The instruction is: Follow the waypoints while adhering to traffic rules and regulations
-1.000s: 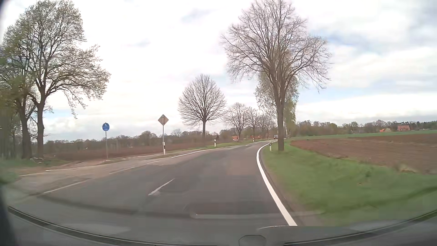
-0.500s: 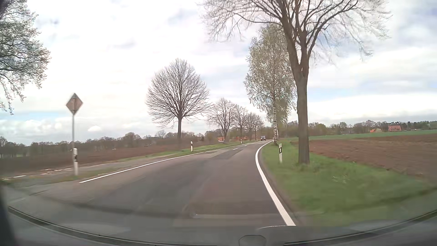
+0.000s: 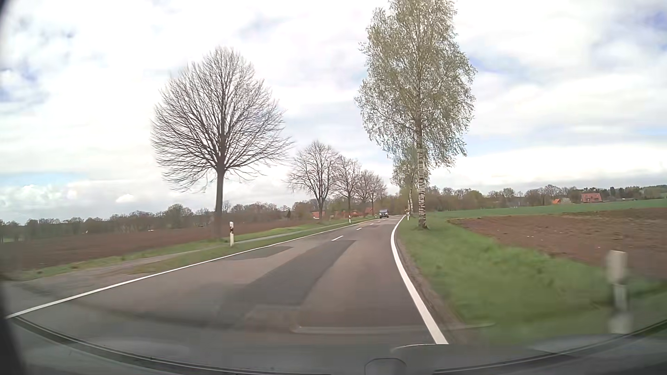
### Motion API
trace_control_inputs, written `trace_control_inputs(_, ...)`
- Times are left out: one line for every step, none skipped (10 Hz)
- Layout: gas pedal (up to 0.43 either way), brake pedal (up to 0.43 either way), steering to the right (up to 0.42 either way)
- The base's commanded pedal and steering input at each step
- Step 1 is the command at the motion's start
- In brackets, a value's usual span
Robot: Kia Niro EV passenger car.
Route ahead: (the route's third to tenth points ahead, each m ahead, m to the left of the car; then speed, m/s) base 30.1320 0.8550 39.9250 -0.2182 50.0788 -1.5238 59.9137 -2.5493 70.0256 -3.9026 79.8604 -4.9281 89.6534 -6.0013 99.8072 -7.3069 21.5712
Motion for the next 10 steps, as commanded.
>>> trace_control_inputs(0.157, 0.0, 0.023)
trace_control_inputs(0.157, 0.0, 0.024)
trace_control_inputs(0.157, 0.0, 0.024)
trace_control_inputs(0.157, 0.0, 0.024)
trace_control_inputs(0.157, 0.0, 0.023)
trace_control_inputs(0.169, 0.0, 0.023)
trace_control_inputs(0.169, 0.0, 0.022)
trace_control_inputs(0.169, 0.0, 0.019)
trace_control_inputs(0.169, 0.0, 0.016)
trace_control_inputs(0.169, 0.0, 0.014)
